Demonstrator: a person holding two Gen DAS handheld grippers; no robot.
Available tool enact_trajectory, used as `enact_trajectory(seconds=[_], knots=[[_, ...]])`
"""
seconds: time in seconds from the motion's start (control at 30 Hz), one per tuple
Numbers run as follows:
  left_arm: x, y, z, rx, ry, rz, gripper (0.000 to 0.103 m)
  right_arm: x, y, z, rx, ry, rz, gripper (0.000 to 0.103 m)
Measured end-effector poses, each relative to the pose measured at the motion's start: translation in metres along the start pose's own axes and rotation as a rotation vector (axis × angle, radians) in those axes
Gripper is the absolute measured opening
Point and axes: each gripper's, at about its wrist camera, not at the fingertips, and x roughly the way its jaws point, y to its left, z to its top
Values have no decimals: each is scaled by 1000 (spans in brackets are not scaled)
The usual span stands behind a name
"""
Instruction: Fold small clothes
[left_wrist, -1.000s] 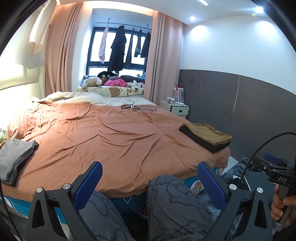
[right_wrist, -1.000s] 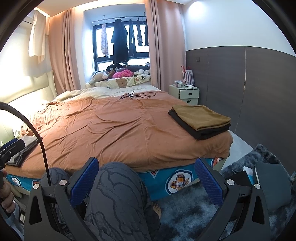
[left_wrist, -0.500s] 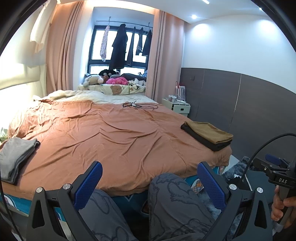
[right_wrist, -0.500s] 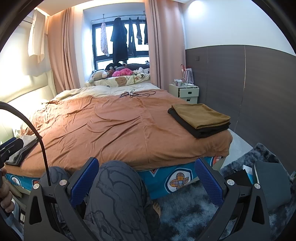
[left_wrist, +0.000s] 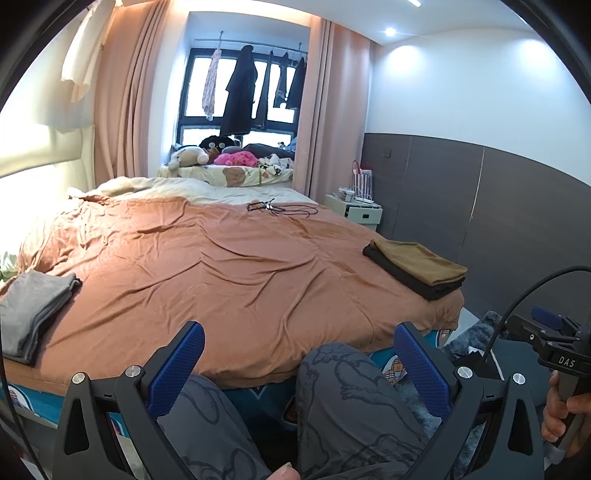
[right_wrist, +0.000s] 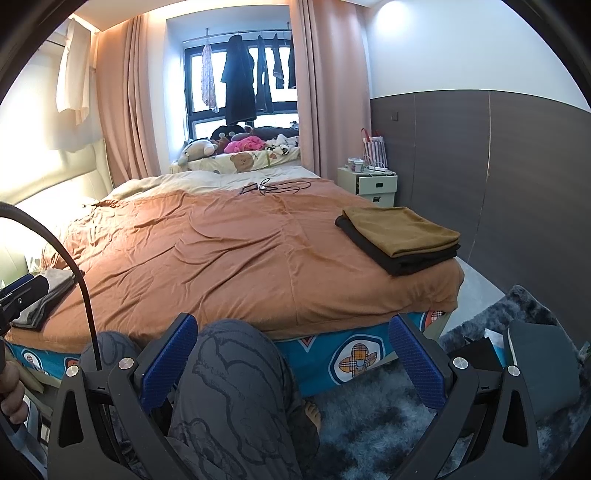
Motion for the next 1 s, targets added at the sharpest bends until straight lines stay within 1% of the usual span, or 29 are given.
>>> enact_trajectory(seconds=[0.23, 0.63, 1.0], knots=[[-1, 0, -1, -6, -4, 2, 103, 0, -1, 0, 1, 0, 0, 103], [0, -3, -2, -8, 6, -19, 103, 0, -1, 1, -1, 1, -1, 103], [-9, -6, -4, 2, -11, -27, 103, -2, 0, 0, -5, -1, -4, 103]])
